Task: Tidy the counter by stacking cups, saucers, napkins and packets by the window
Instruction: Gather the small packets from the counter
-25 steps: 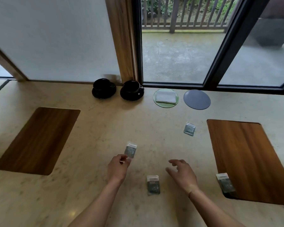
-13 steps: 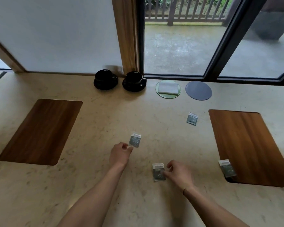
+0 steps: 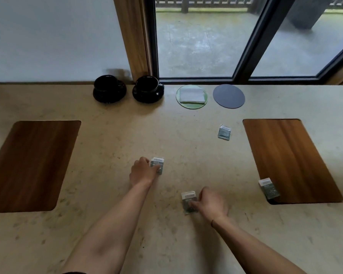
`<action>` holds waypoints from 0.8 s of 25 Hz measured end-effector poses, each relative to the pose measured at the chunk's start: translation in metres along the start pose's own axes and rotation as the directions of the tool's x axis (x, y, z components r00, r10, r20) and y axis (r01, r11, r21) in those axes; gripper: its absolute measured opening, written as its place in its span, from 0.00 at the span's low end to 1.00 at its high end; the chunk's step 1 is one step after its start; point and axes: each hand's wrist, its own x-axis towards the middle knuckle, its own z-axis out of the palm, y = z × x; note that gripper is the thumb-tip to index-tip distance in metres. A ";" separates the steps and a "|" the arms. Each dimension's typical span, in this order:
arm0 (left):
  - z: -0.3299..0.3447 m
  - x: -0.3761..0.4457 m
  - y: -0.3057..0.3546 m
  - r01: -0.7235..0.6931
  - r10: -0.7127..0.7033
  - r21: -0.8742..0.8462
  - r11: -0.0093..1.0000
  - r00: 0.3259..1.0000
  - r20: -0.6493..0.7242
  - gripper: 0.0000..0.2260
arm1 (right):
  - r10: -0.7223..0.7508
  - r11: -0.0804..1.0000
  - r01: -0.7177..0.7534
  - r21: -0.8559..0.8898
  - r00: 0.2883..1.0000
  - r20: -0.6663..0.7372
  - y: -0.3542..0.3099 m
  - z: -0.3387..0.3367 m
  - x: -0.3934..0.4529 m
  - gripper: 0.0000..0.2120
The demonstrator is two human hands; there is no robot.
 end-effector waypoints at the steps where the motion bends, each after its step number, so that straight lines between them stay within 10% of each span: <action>1: 0.000 0.002 0.001 -0.002 0.002 0.022 1.000 1.000 -0.003 0.21 | -0.002 1.000 0.002 -0.001 1.000 0.005 -0.001 0.001 0.001 0.22; 20: 0.006 0.008 0.008 0.042 -0.024 -0.155 0.987 0.993 0.115 0.11 | -0.022 0.968 -0.037 0.247 0.972 0.232 -0.003 0.003 0.011 0.14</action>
